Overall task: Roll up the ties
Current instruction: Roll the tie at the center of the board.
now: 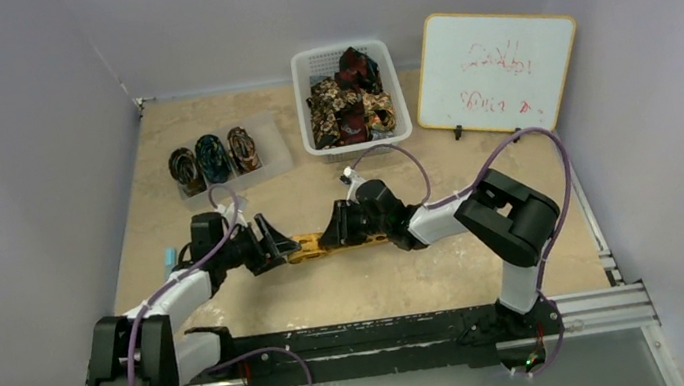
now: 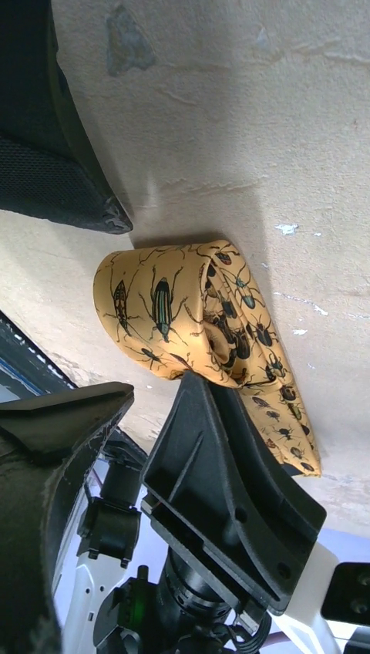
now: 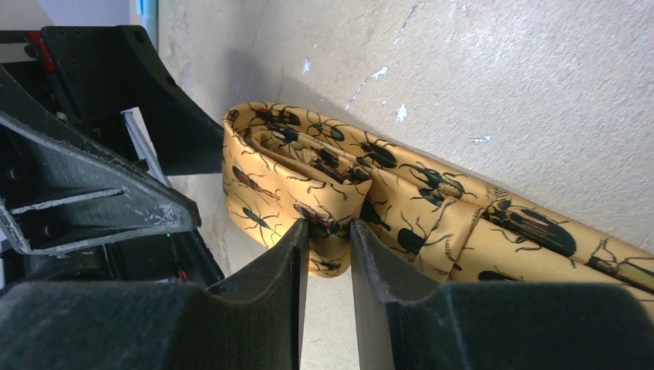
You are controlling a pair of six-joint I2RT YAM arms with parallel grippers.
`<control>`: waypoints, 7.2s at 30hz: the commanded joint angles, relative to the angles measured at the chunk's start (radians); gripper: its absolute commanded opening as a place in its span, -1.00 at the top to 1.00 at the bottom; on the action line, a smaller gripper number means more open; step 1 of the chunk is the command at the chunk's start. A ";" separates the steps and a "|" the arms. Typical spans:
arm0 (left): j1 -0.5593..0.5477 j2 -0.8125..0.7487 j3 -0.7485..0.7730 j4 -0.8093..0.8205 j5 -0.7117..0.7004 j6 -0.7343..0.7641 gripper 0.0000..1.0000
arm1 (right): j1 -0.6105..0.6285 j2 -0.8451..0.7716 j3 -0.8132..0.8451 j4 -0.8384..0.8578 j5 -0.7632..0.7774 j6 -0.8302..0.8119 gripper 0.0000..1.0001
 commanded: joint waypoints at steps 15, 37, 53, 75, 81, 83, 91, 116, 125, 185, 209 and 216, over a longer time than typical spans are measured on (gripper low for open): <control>-0.003 0.136 -0.044 0.247 0.030 -0.047 -0.30 | -0.022 0.085 0.034 0.044 -0.066 -0.007 0.56; -0.099 0.092 0.013 0.215 -0.051 -0.021 0.48 | -0.030 0.084 0.047 0.057 -0.123 0.007 0.52; -0.233 0.008 0.203 -0.122 -0.324 -0.018 0.72 | -0.031 -0.039 0.038 -0.057 -0.009 -0.042 0.29; -0.430 0.106 0.446 -0.428 -0.637 -0.003 0.76 | -0.032 0.047 0.130 -0.055 -0.064 -0.050 0.66; -0.534 0.184 0.581 -0.579 -0.778 0.002 0.70 | -0.032 0.029 0.121 -0.056 -0.077 -0.061 0.61; -0.558 0.223 0.618 -0.614 -0.806 0.004 0.69 | -0.032 0.026 0.132 -0.081 -0.073 -0.073 0.60; -0.661 0.367 0.774 -0.802 -0.983 -0.031 0.69 | -0.066 -0.087 0.070 -0.167 0.080 -0.078 0.58; -0.734 0.497 0.853 -0.555 -0.722 -0.013 -0.18 | -0.241 -0.462 -0.261 -0.153 0.210 0.001 -0.91; -0.710 0.276 0.761 -0.534 -0.730 -0.017 -0.38 | -0.247 -0.520 -0.300 -0.018 0.090 -0.032 -0.98; -0.278 0.082 0.285 -0.179 -0.265 -0.010 -0.45 | -0.173 -0.160 -0.128 -0.020 -0.126 -0.076 -0.15; -0.278 0.158 0.273 -0.120 -0.230 -0.024 -0.38 | -0.169 -0.068 -0.060 0.014 -0.208 -0.047 0.40; -0.278 0.168 0.267 -0.106 -0.238 -0.027 -0.37 | -0.171 -0.039 -0.021 -0.028 -0.188 -0.070 0.44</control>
